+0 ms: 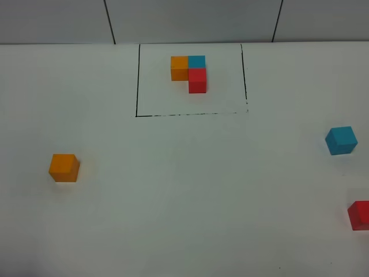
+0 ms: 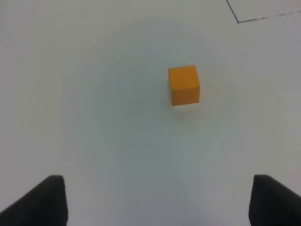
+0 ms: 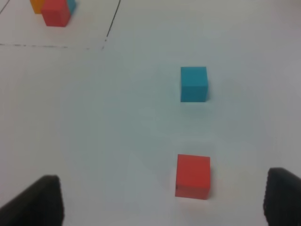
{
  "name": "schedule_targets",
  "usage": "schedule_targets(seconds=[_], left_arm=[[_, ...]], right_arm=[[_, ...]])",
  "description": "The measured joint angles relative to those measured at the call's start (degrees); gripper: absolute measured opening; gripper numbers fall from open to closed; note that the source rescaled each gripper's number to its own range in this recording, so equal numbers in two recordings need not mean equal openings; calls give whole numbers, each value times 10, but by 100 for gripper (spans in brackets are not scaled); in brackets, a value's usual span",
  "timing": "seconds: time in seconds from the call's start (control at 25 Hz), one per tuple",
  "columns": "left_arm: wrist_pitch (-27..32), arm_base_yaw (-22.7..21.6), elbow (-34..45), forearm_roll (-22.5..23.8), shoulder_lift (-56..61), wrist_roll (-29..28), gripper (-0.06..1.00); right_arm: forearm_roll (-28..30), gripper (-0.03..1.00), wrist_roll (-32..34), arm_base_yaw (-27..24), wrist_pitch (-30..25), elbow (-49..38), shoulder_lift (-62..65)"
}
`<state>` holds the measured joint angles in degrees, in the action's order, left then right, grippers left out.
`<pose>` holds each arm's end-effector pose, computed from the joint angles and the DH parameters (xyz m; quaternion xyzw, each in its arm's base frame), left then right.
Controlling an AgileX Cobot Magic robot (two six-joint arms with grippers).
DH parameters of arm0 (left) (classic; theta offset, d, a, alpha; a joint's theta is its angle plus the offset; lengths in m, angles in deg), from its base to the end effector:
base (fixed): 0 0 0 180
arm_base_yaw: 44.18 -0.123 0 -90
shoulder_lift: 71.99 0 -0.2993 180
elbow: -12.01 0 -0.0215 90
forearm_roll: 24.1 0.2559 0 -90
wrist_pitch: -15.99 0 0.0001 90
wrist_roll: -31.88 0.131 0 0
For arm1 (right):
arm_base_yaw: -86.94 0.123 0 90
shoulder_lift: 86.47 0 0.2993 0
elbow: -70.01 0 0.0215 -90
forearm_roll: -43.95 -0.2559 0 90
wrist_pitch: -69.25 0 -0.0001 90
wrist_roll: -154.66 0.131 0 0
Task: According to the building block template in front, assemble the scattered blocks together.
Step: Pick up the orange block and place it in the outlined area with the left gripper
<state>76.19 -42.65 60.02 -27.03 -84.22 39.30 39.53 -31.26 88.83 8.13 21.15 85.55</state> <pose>0.0316 -0.0067 0.2658 0.0677 0.8650 0.0000 0.4972 0.0212 0.0095 0.2613 -0.0598 0.8543 0.0204 0.5160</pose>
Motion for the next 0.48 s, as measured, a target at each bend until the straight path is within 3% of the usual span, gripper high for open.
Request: schedule_targets(seconds=[0.28,0.48], left_arm=[[-10,0,-86,44,-291,-50,85],[-14,0,-191,33,-515,-57,85]], right_arm=[[0,73,0,0,0,0,0],[0,73,0,0,0,0,0]])
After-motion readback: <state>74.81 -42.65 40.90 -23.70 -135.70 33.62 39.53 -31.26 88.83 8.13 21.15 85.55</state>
